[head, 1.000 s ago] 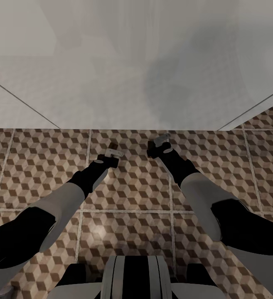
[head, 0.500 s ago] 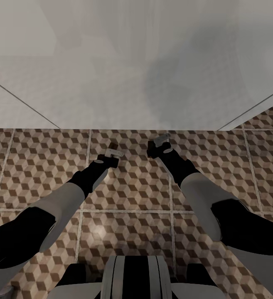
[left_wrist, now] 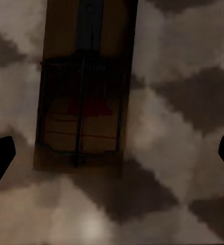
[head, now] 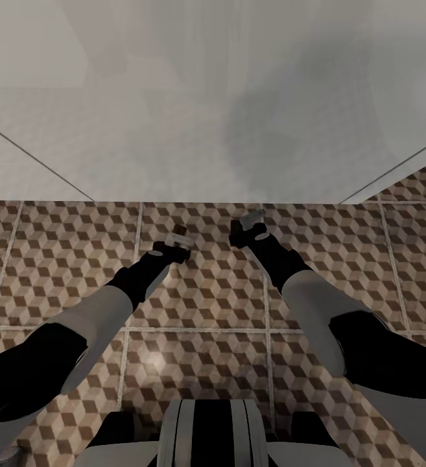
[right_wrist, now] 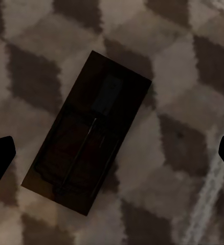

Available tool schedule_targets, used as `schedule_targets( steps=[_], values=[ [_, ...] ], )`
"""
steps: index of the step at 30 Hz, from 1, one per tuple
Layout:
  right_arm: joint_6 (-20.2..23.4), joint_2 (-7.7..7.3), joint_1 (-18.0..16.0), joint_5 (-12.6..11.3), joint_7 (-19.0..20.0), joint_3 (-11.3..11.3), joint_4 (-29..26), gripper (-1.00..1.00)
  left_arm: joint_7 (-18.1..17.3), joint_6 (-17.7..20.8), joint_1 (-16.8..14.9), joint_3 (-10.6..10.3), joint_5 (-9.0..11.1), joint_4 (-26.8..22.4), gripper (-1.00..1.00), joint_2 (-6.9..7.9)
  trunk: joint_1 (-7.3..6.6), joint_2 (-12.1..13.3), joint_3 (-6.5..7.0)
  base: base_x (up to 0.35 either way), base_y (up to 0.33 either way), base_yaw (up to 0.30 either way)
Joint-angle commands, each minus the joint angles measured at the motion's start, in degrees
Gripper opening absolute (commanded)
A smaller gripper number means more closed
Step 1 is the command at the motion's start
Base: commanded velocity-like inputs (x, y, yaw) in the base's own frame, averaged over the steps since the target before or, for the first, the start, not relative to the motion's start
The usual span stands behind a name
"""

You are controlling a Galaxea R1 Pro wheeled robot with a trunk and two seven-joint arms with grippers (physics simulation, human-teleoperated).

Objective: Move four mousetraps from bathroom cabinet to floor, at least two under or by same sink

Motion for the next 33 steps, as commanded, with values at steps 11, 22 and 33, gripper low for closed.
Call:
schedule_targets(
  steps=[11, 22, 33],
  values=[
    [0.0, 0.00, 0.0, 0.6, -0.1, 0.2, 0.1, 1.00, 0.4, 0.2, 0.0, -1.8, 0.6, 0.2, 1.00, 0.11, -0.01, 0.0, -0.03, 0.000, 0.000, 0.000],
    [0.0, 0.00, 0.0, 0.6, -0.1, 0.2, 0.1, 1.00, 0.4, 0.2, 0.0, -1.9, 0.7, 0.3, 1.00, 0.13, -0.01, 0.0, -0.03, -0.044, 0.000, 0.000],
    [0.0, 0.00, 0.0, 0.6, 0.0, 0.2, 0.3, 1.00, 0.4, 0.2, 0.0, -1.9, 0.6, 0.6, 1.00, 0.13, -0.01, 0.0, -0.03, -0.292, 0.000, 0.000]
  ],
)
